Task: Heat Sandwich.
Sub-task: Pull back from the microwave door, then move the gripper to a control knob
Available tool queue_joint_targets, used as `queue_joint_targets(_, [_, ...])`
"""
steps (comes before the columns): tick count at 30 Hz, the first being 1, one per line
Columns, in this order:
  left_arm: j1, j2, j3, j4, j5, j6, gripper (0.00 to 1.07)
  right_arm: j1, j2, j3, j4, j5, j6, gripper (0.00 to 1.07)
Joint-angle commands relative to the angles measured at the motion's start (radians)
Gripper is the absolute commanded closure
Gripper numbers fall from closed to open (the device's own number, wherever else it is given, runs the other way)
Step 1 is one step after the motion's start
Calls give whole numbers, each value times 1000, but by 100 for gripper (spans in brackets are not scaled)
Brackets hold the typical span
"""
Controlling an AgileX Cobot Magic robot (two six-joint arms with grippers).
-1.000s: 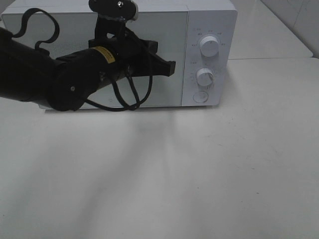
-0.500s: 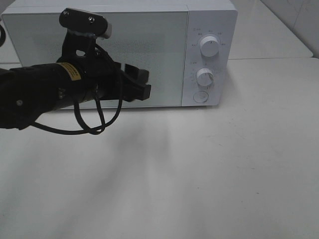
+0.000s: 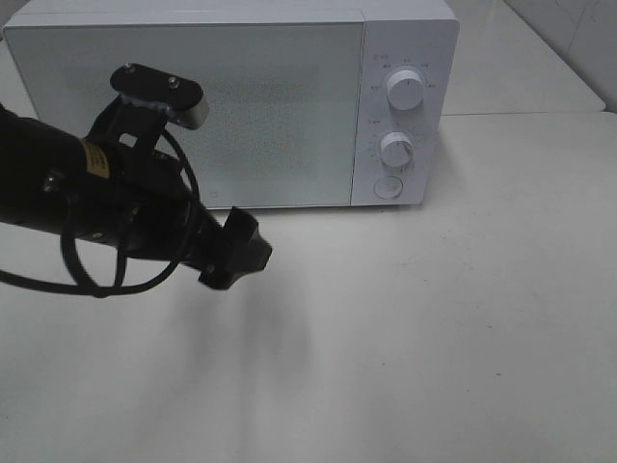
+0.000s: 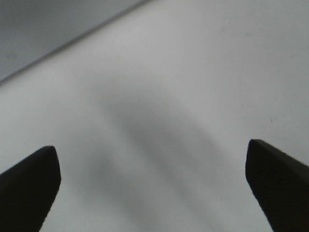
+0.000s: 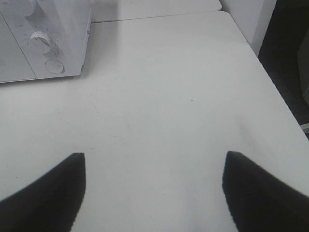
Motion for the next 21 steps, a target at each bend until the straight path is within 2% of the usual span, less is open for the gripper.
queue_joint_targets(1, [2, -44, -2, 24, 160, -3, 8, -5, -29, 0, -6, -12, 3, 31])
queue_joint_targets(9, [2, -111, -2, 37, 338, -5, 8, -5, -29, 0, -6, -12, 3, 31])
queue_joint_targets(11, [2, -149, -6, 30, 433, -20, 8, -5, -29, 0, -6, -12, 3, 31])
queue_joint_targets(14, [2, -167, -19, 40, 471, -33, 8, -5, -29, 0, -6, -12, 3, 31])
queue_joint_targets(18, [31, -184, -75, 98, 559, -140, 8, -5, -29, 0, -6, -12, 3, 31])
queue_joint_targets(19, [31, -184, -75, 98, 559, -140, 8, -5, -29, 0, -6, -12, 3, 31])
queue_joint_targets(21, [94, -184, -116, 99, 655, -155, 8, -5, -29, 0, -6, -12, 3, 31])
